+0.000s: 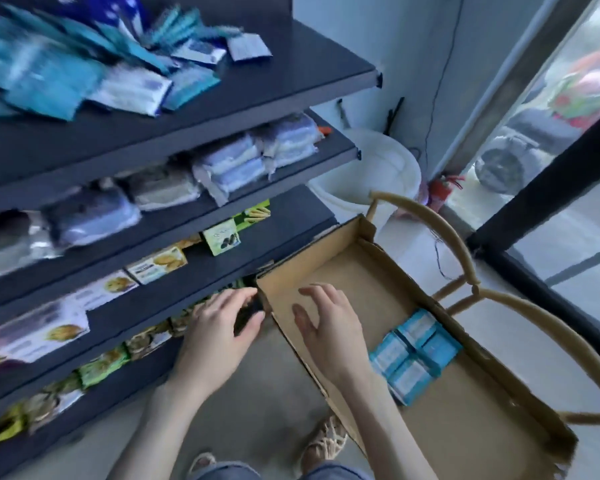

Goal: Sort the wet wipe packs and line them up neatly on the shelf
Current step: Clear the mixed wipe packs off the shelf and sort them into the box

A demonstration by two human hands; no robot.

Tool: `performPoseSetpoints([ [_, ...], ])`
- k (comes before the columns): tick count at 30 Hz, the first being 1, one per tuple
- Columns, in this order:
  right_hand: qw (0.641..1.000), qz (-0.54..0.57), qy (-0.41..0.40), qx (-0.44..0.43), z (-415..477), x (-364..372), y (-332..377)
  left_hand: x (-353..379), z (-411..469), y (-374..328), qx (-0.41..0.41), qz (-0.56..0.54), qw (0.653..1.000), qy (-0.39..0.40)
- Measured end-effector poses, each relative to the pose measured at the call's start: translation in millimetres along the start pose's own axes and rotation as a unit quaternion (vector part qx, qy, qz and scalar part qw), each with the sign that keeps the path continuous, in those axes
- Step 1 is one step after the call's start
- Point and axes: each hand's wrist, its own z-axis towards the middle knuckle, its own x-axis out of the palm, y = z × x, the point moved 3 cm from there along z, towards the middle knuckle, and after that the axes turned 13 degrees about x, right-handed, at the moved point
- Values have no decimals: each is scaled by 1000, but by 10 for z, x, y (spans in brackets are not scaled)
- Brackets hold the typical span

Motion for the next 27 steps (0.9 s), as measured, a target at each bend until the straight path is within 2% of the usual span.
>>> performPoseSetpoints([
  [4,998,2,28,-62,-371,535,770,-608,-881,547,-69,5,997,-40],
  [7,992,4,78,-96,-674,993,1314,-1035,-1525,964,-125,20,990,-66],
  [12,979,18,116,-166,-867,1476,2191,-1735,-2086,1463,-177,40,974,-135],
  [21,951,40,107,-286,-415,1659,3821,-3068,-1962,2089,-140,87,945,-283],
  [27,940,84,90,-319,166,1855,4771,-3778,-1526,2645,-108,77,924,-358],
])
